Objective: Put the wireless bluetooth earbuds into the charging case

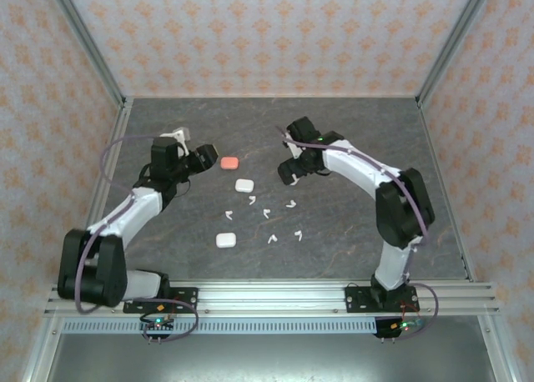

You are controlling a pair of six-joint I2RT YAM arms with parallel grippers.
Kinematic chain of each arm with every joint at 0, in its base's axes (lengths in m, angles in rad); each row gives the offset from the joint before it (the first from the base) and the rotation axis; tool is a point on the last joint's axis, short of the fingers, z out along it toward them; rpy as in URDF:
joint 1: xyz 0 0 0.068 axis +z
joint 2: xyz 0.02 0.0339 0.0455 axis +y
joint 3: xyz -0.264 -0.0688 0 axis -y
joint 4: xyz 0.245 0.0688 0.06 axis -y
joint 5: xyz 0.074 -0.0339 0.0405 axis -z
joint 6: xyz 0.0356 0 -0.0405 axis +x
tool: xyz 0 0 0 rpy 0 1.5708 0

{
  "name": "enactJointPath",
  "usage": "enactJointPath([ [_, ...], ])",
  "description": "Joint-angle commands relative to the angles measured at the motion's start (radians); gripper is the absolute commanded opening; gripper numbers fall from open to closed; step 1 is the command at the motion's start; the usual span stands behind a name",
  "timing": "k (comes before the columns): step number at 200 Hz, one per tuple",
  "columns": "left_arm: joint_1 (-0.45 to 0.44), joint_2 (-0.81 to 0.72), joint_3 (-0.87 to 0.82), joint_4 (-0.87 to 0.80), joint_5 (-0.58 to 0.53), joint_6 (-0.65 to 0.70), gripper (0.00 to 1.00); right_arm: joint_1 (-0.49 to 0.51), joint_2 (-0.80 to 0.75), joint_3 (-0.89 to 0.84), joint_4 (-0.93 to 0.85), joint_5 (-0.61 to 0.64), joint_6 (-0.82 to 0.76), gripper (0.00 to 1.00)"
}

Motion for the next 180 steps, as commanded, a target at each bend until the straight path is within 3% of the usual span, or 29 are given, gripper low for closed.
enactJointPath([
  [1, 0.007, -0.111, -0.036, -0.080, -0.056, 0.032, 0.70, 0.008, 0.075, 0.065, -0.052, 0.013, -0.069, 0.96],
  [61, 0.006, -0.300, -0.071, -0.154, -0.089, 0.035, 0.77, 0.003, 0.229, 0.183, -0.079, -0.007, -0.095, 0.93],
  [107, 0.006, -0.318, -0.062, -0.170, -0.086, 0.038, 0.78, -0.004, 0.271, 0.188, -0.097, -0.066, -0.079, 0.79],
  [180, 0.006, -0.329, -0.059, -0.184, -0.088, 0.046, 0.78, -0.007, 0.265, 0.154, -0.122, -0.056, -0.087, 0.59],
])
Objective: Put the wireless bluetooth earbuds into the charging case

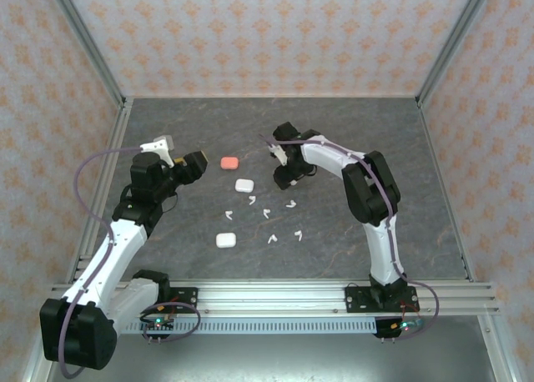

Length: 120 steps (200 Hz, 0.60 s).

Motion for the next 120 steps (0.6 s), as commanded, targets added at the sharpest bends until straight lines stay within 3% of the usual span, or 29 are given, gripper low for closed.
enactJointPath([
  [1, 0.006, -0.021, 0.001, -0.020, -0.020, 0.028, 0.78, -0.007, 0.004, -0.015, -0.051, 0.004, -0.008, 0.59],
  [56, 0.006, -0.029, 0.026, -0.041, 0.032, 0.057, 0.78, -0.008, -0.055, -0.063, -0.009, 0.027, -0.030, 0.41],
  [87, 0.007, -0.029, 0.041, -0.040, 0.081, 0.060, 0.78, -0.008, -0.130, -0.101, 0.041, 0.031, -0.047, 0.38],
  [120, 0.006, -0.011, 0.075, -0.020, 0.209, 0.042, 0.76, 0.003, -0.298, -0.203, 0.149, -0.006, -0.074, 0.37],
])
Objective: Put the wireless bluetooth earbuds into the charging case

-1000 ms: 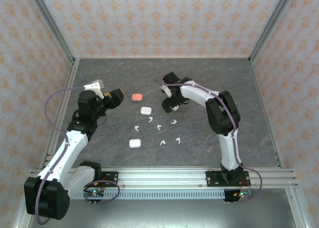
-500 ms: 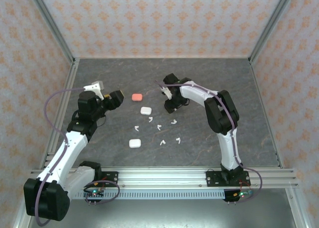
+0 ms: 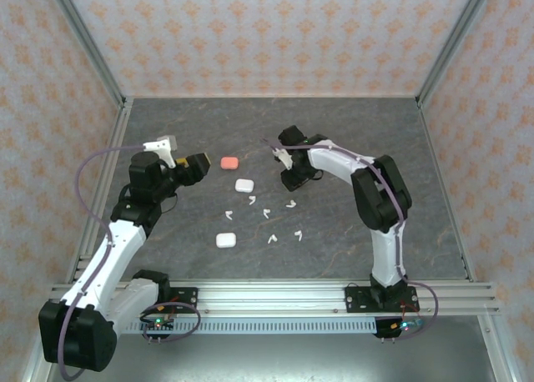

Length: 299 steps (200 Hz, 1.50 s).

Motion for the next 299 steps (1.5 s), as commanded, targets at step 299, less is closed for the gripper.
enactJointPath([
  [299, -0.338, 0.311, 0.269, 0.124, 0.467, -0.010, 0.48, 0.275, -0.726, -0.325, 0.456, -0.036, -0.259, 0.37],
])
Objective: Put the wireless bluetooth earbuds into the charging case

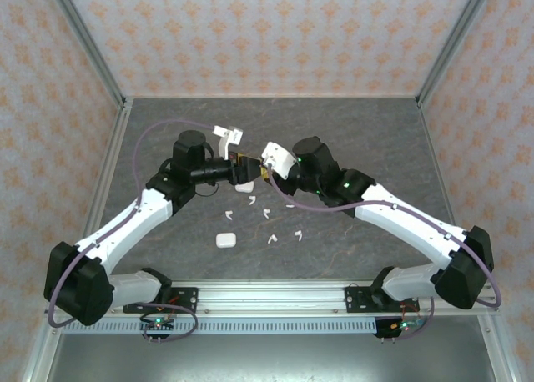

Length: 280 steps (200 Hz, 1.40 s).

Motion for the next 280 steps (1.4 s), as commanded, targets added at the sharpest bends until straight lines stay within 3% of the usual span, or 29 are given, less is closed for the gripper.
enactJointPath([
  [1, -0.011, 0.002, 0.042, -0.004, 0.036, 0.029, 0.48, 0.008, -0.023, 0.011, 0.044, -0.014, -0.009, 0.37],
  [57, -0.014, 0.000, 0.047, -0.043, 0.058, 0.076, 0.24, 0.008, -0.028, 0.026, 0.017, -0.021, 0.018, 0.43],
  [96, -0.014, -0.038, 0.028, -0.043, 0.014, 0.124, 0.17, -0.035, -0.057, 0.041, -0.072, -0.109, 0.072, 0.70],
  [142, -0.014, -0.105, -0.044, 0.041, -0.050, 0.207, 0.09, -0.173, -0.148, -0.007, -0.077, -0.394, 0.176, 0.94],
  [164, -0.015, -0.139, -0.092, 0.116, -0.029, 0.266, 0.06, -0.238, -0.142, -0.011, -0.046, -0.545, 0.231, 0.94],
  [202, -0.017, -0.190, -0.128, 0.139, -0.027, 0.344, 0.01, -0.241, -0.082, 0.020, -0.020, -0.610, 0.239, 0.94],
  [280, -0.022, -0.218, -0.136, 0.127, 0.003, 0.378, 0.00, -0.241, 0.007, 0.081, 0.011, -0.574, 0.270, 0.83],
])
